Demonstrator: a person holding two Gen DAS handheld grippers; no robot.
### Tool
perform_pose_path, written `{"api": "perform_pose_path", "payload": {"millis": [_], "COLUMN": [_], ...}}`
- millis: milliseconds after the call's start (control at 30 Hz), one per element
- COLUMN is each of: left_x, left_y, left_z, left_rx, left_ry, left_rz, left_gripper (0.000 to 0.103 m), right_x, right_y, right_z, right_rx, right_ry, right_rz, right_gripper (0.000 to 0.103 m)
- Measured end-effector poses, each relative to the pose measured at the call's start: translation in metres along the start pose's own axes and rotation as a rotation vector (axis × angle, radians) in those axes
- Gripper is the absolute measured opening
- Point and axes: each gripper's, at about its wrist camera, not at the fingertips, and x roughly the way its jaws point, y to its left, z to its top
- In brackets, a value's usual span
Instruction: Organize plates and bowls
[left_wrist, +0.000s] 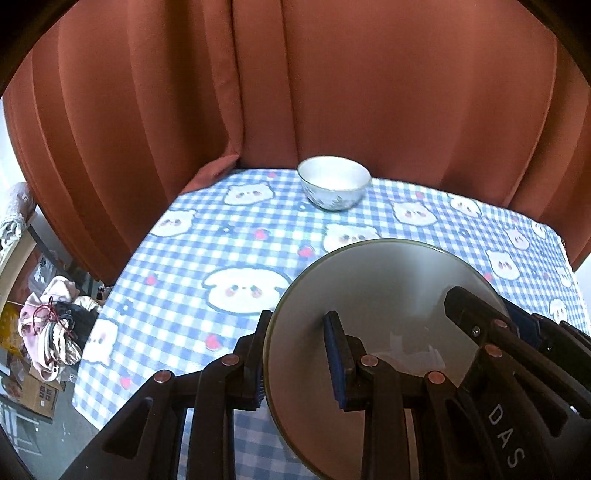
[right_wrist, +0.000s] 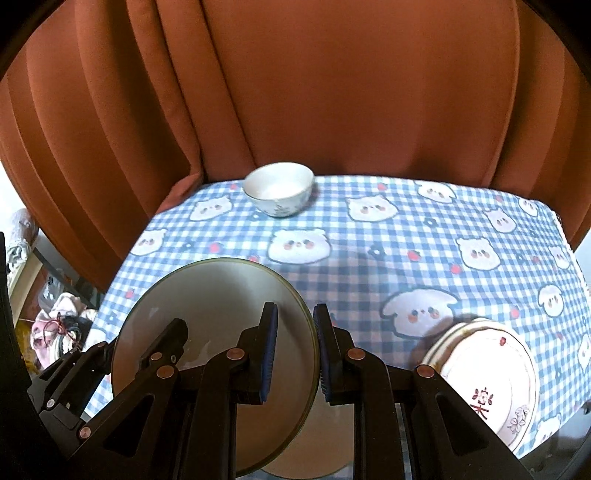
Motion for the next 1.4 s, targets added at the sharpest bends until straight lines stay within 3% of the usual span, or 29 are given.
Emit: {"api": "perform_pose_path", "payload": {"millis": [467,933,1300,1400], "left_x": [0.030,0.047,0.049,0.050], "left_y": [-0.030,-0.043,-0.044,-0.043], "left_z": [-0.034,-0.046,-0.050,-0.050], "left_rx": [0.029,0.058,0.087,0.095], "left_ry": [0.113,0.179,0.200,0.208], "left_rz": [-0.019,0.023,0.025,-0.006], "left_gripper": [0.026,0.026,0.026,0.034], "right_x": [0.028,0.050,0.048,0.047], "right_y": [-0.036,-0.052,-0.052,-0.050], "right_z": [-0.032,-0.048,-0.055,-0.056], "right_rx": [0.010,0.021,0.023,0.033], "right_ry": [0.104,0.166,0.143,0.145], "right_rz": [-0.029,-0.002,-0.018,-0.036], "right_gripper": [0.023,0.023,0.023,0.023]}}
